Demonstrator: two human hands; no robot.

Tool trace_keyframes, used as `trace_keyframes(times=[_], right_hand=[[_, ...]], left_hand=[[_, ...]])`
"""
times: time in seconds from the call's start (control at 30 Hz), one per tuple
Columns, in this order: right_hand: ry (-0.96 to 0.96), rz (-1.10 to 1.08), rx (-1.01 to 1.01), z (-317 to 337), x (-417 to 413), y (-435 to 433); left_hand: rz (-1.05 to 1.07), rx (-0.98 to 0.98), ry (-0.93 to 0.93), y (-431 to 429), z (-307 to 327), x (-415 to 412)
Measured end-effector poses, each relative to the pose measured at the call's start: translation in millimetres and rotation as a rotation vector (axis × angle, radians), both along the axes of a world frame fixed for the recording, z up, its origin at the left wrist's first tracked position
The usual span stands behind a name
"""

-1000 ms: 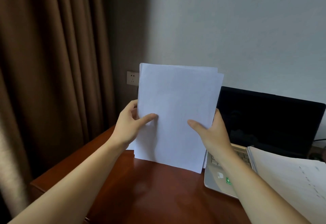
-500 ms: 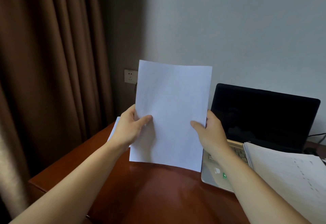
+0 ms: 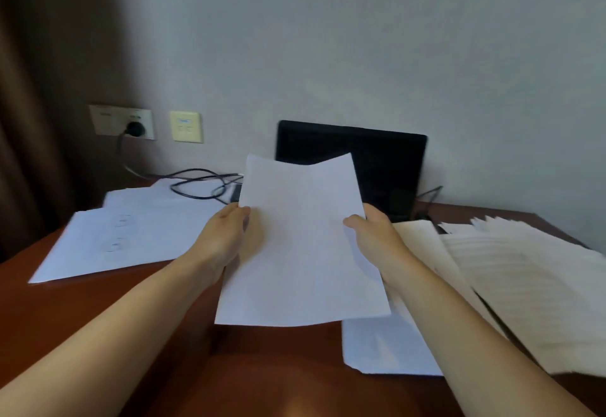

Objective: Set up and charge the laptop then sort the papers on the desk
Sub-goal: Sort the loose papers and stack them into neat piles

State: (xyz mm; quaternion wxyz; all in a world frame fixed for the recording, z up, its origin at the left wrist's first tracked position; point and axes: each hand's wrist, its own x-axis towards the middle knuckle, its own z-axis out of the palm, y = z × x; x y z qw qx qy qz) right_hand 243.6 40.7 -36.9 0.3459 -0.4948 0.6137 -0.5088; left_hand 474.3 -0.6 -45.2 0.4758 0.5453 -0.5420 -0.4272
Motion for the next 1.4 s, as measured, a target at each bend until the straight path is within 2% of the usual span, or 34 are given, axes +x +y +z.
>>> trace_keyframes(times=[0.17,0.3,0.5,0.73,1.03,1.2,1.3,1.4], right_hand=[[0.060,-0.092,0.070,-10,-69,32],[0.230,-0.231,0.122,-18,-113,55],[0.460,-0.329,0.136,-33,-150,72],[0.662,-0.349,0.176,-39,-160,71],[0.770,-0.324,0.046,-53,-161,63],[0.876,-0.377,0.140,-46,-155,59],[0.924,-0.395,0.183,-36,-145,55],[0.939,-0.369,0.099,-29,-121,48]], left_hand=[[-0.172,-0.001,-0.171,12,-11,-72],[-0.274,-0.046,-0.370,23,-18,-114],[-0.265,-0.153,-0.700,21,-28,-132],[-0.217,-0.232,-0.962,20,-28,-140],[-0.222,-0.229,-1.049,18,-26,-142],[-0.217,-0.262,-1.053,20,-24,-141],[-0.220,-0.276,-0.993,21,-23,-131],[-0.214,-0.306,-0.896,19,-23,-107]])
